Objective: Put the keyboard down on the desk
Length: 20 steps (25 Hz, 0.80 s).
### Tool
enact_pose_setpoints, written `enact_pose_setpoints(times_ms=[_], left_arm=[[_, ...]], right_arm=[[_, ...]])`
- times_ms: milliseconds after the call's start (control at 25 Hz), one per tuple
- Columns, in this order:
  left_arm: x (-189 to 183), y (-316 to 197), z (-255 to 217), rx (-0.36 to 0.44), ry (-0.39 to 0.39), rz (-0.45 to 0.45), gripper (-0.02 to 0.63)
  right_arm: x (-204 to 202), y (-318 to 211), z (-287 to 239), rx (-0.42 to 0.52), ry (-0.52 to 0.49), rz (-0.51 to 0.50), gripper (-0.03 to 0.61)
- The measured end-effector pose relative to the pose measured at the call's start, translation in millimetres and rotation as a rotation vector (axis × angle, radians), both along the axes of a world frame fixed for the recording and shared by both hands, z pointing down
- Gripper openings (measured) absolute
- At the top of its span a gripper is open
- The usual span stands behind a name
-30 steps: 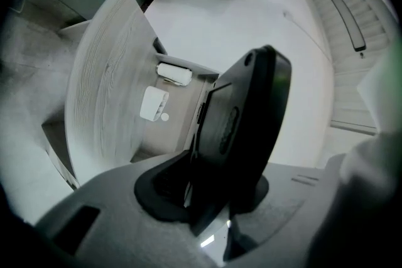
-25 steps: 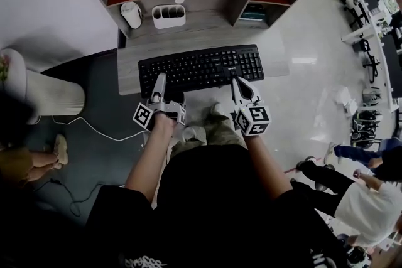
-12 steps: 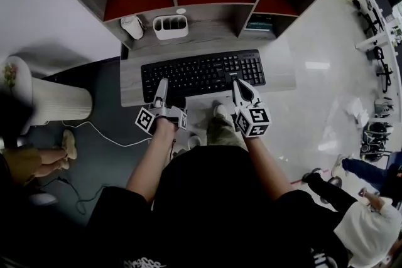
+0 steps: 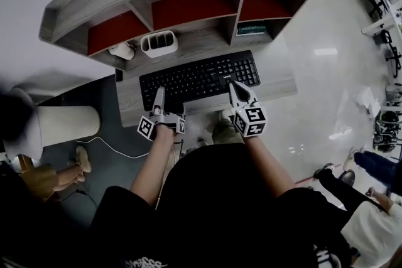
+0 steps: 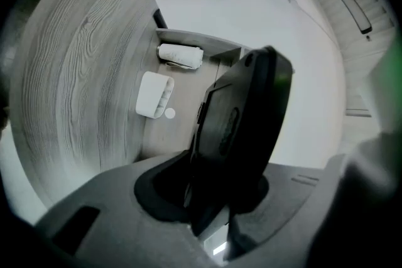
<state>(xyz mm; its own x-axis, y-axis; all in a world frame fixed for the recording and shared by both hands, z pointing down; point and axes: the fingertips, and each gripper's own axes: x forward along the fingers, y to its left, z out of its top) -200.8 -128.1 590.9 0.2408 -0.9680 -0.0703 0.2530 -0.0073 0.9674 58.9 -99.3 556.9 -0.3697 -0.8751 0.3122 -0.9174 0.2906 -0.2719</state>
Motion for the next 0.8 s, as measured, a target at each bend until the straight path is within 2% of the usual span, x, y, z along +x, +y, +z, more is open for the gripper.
enact_pose_setpoints(times_ms=[280, 400, 520, 800], left_arm=[[23, -23, 16, -0.033, -0.060, -0.016, 0.100], [31, -26, 21, -0.038, -0.054, -0.028, 0.100], [29, -31, 22, -0.035, -0.055, -0.066, 0.100], [18, -32, 28, -0.043, -0.074, -0.093, 0.100]], right_arm=[[4, -33, 17, -0.039, 0.016, -0.083, 0.013], [2, -44, 21, -0.051, 0.031, -0.112, 0.012], [0, -57, 25, -0.051, 0.053, -0.137, 0.014], [-6, -67, 33, -0.080, 0.019, -0.161, 0.014]])
